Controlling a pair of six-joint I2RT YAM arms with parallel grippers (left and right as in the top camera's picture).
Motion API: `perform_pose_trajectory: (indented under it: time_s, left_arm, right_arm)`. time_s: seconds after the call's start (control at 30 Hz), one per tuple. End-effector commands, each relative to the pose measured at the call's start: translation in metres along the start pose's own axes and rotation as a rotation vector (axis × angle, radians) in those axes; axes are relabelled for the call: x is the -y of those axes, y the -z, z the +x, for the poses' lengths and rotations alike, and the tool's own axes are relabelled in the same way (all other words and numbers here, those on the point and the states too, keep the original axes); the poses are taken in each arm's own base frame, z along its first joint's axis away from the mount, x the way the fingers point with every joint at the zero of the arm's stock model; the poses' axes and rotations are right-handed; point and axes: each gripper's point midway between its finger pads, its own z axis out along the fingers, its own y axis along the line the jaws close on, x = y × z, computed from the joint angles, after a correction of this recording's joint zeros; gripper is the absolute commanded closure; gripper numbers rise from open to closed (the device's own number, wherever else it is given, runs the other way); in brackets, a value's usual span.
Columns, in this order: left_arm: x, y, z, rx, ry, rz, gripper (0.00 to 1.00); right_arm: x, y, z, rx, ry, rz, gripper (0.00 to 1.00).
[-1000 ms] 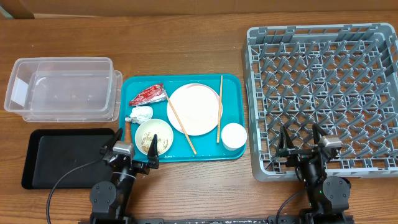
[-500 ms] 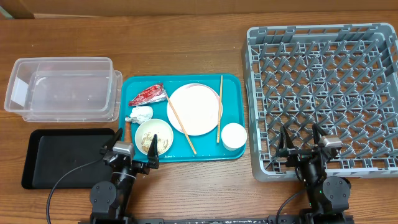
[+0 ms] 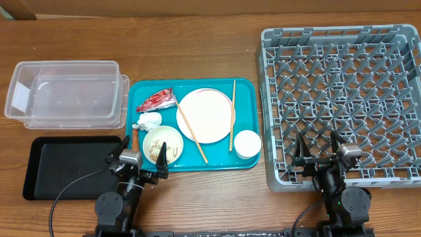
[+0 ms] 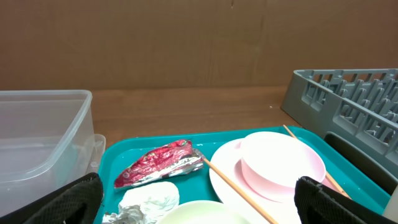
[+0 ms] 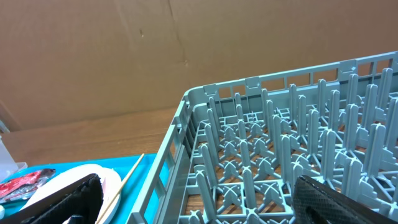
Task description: Sort waste into correct bins and load items into the dishwasher
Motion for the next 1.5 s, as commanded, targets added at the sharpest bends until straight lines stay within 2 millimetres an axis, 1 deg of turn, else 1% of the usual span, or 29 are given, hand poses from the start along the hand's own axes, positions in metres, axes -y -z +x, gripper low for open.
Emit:
perform_pose_trajectory:
  time_s: [0.0, 0.07, 0.13, 0.23, 0.27, 0.33, 0.47, 0.57, 0.67, 0.83, 0.9, 0.97, 1.03, 1.1, 1.17, 1.23, 1.27, 1.3, 1.4, 1.47]
  left_arm:
    - [-0.002, 0.0, 0.0, 0.005, -0.023, -0.012, 0.0]
    - [-0.002, 0.0, 0.0, 0.005, -0.022, -0.012, 0.0]
    - [0.002, 0.0, 0.0, 0.004, 0.005, 0.014, 0.0]
    - [0.009, 0.001, 0.0, -0.005, 0.255, 0.053, 0.0]
    - [0.011, 0.001, 0.0, -0.007, 0.309, 0.066, 0.0]
    - [0.026, 0.003, -0.009, 0.002, 0.44, 0.158, 0.0]
    - [0.059, 0.012, -0.021, -0.01, 0.424, 0.356, 0.0]
    - [0.067, 0.019, -0.032, -0.021, 0.42, 0.397, 0.0]
    - [0.067, 0.028, -0.055, -0.018, 0.422, 0.376, 0.0]
    - [0.062, 0.047, -0.11, 0.019, 0.362, 0.301, 0.0]
    - [0.059, 0.052, -0.129, 0.007, 0.335, 0.263, 0.0]
    - [0.057, 0.056, -0.15, -0.038, 0.307, 0.221, 0.0]
    - [0.055, 0.055, -0.163, -0.1, 0.302, 0.191, 0.0]
    - [0.052, 0.051, -0.172, -0.196, 0.309, 0.154, 0.0]
    - [0.049, 0.045, -0.174, -0.345, 0.334, 0.112, 0.0]
    - [0.049, 0.041, -0.168, -0.52, 0.376, 0.077, 0.0]
    - [0.052, 0.039, -0.161, -0.666, 0.417, 0.068, 0.0]
    - [0.056, 0.038, -0.157, -0.743, 0.447, 0.076, 0.0]
    - [0.064, 0.026, -0.142, -0.925, 0.524, 0.103, 0.0]
    - [0.061, 0.014, -0.123, -1.031, 0.553, 0.074, 0.0]
  right_arm:
    - [0.0, 0.0, 0.001, 0.007, 0.008, -0.002, 0.0]
    - [0.0, 0.0, 0.001, 0.007, 0.008, -0.003, 0.0]
    - [0.0, 0.0, 0.001, 0.007, 0.008, -0.003, 0.0]
    - [0.0, 0.0, 0.001, 0.007, 0.008, -0.002, 0.0]
    - [0.0, 0.0, 0.001, 0.007, 0.008, -0.003, 0.0]
    - [0.0, 0.0, 0.001, 0.007, 0.008, -0.002, 0.0]
    - [0.0, 0.0, 0.001, 0.007, 0.008, -0.003, 0.0]
    - [0.0, 0.0, 0.001, 0.007, 0.008, -0.003, 0.0]
    - [0.0, 0.0, 0.001, 0.007, 0.008, -0.002, 0.0]
    - [0.0, 0.0, 0.001, 0.007, 0.008, -0.003, 0.0]
    - [0.0, 0.0, 0.001, 0.007, 0.008, -0.003, 0.0]
    - [0.0, 0.0, 0.001, 0.007, 0.008, -0.002, 0.0]
    - [0.0, 0.0, 0.001, 0.007, 0.008, -0.002, 0.0]
    - [0.0, 0.0, 0.001, 0.007, 0.008, -0.003, 0.0]
    - [0.0, 0.0, 0.001, 0.007, 0.008, -0.002, 0.0]
    - [0.0, 0.0, 0.001, 0.007, 0.008, -0.003, 0.0]
    - [0.0, 0.0, 0.001, 0.007, 0.008, -0.002, 0.0]
    - [0.0, 0.0, 0.001, 0.007, 0.008, -0.002, 0.0]
    - [0.0, 0.0, 0.001, 0.007, 0.008, -0.002, 0.0]
    - [0.0, 0.0, 0.001, 0.007, 0.008, -0.003, 0.0]
